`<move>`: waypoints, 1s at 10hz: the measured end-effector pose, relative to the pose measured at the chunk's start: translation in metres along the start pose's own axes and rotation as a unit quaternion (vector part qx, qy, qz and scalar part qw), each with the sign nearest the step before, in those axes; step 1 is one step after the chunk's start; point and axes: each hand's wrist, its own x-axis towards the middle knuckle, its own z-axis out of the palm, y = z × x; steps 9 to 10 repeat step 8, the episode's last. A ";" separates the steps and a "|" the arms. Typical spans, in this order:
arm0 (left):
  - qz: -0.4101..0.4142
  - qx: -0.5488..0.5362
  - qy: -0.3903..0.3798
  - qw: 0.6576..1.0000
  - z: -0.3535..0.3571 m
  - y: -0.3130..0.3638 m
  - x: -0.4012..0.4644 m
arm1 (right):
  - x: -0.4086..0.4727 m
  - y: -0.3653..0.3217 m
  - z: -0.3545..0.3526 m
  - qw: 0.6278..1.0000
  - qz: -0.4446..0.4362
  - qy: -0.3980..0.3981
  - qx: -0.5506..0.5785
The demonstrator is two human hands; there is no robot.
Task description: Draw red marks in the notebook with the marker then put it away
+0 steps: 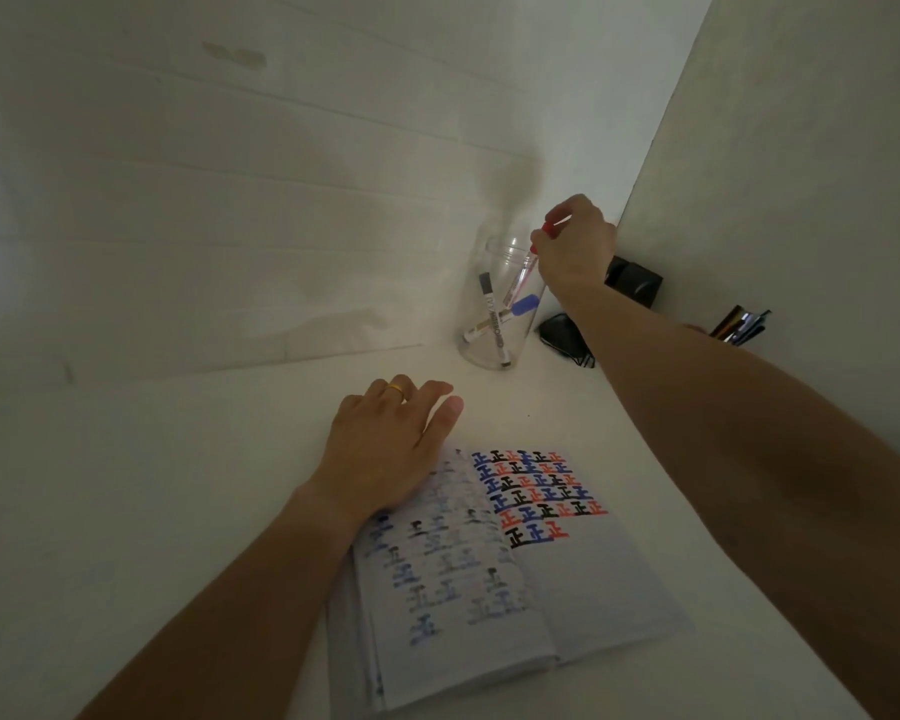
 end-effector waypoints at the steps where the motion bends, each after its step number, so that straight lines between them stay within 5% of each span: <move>1: 0.000 -0.005 -0.002 1.000 0.002 0.000 0.001 | 0.001 0.004 0.006 1.000 0.003 -0.002 -0.019; 10: -0.017 -0.056 -0.017 0.998 0.000 0.001 0.000 | -0.056 0.006 -0.045 0.991 -0.092 -0.089 -0.028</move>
